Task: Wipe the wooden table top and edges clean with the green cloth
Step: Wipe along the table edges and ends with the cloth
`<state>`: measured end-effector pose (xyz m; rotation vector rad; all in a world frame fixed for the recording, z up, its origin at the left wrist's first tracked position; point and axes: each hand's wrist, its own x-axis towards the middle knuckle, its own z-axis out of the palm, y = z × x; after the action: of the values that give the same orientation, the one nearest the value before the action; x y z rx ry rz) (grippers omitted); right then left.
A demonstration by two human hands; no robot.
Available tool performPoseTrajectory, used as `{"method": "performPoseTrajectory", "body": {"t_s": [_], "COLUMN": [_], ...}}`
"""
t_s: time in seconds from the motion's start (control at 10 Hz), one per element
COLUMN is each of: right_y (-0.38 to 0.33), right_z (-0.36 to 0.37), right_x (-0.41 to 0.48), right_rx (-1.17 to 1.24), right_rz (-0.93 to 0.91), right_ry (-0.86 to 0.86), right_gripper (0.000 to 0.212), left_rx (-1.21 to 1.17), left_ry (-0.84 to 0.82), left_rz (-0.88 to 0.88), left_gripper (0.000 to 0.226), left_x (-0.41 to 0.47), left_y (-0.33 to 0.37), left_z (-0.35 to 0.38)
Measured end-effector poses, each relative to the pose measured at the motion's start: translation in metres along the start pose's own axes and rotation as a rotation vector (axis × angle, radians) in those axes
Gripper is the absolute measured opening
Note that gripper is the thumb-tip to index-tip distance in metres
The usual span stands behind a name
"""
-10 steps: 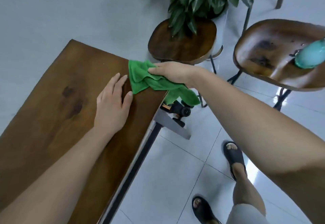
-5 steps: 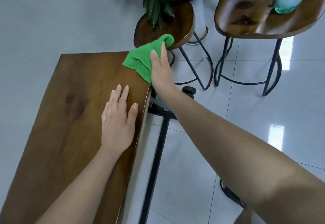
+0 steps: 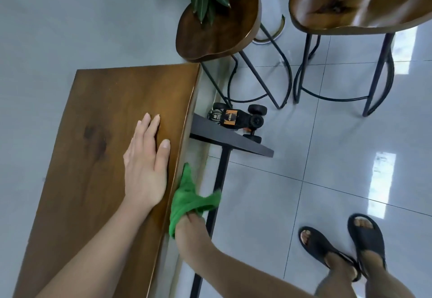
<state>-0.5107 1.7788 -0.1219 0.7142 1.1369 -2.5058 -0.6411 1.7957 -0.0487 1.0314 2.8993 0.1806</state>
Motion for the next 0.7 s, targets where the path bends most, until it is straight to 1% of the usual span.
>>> {"method": "performPoseTrajectory", "body": {"t_s": [0.1,0.2,0.3,0.4,0.5,0.6,0.7], "right_y": [-0.032,-0.075,-0.113,-0.165,-0.202,-0.211,-0.178], "right_z": [-0.010,-0.019,-0.041,-0.070,-0.088,-0.095,-0.078], "right_x": [-0.007,0.000,0.030,0.043,0.069,0.078,0.061], "right_rx": [-0.079,-0.092,-0.066,-0.173,-0.122,-0.029,-0.071], "right_rz": [-0.079,-0.432,-0.486,-0.484,-0.541,-0.494,-0.506], "right_ry": [0.184,0.322,0.406,0.513,0.606,0.607,0.565], "right_gripper": [0.098,0.045,0.039,0.038,0.021,0.016,0.026], "left_rx": [0.004,-0.004,0.001,0.007,0.012,0.018,0.010], "left_ry": [-0.001,-0.009,-0.003,0.010,0.014,0.030,0.048], "left_rz": [-0.003,0.003,0.012,0.019,0.019,0.031,0.039], "left_gripper": [0.062,0.062,0.062,0.062,0.062,0.062,0.062], "left_x": [0.001,0.002,0.002,0.003,0.003,0.004,0.003], "left_y": [0.001,0.000,-0.001,-0.001,-0.003,-0.003,-0.004], "left_z": [-0.001,-0.001,-0.001,0.000,0.000,0.002,0.003]}}
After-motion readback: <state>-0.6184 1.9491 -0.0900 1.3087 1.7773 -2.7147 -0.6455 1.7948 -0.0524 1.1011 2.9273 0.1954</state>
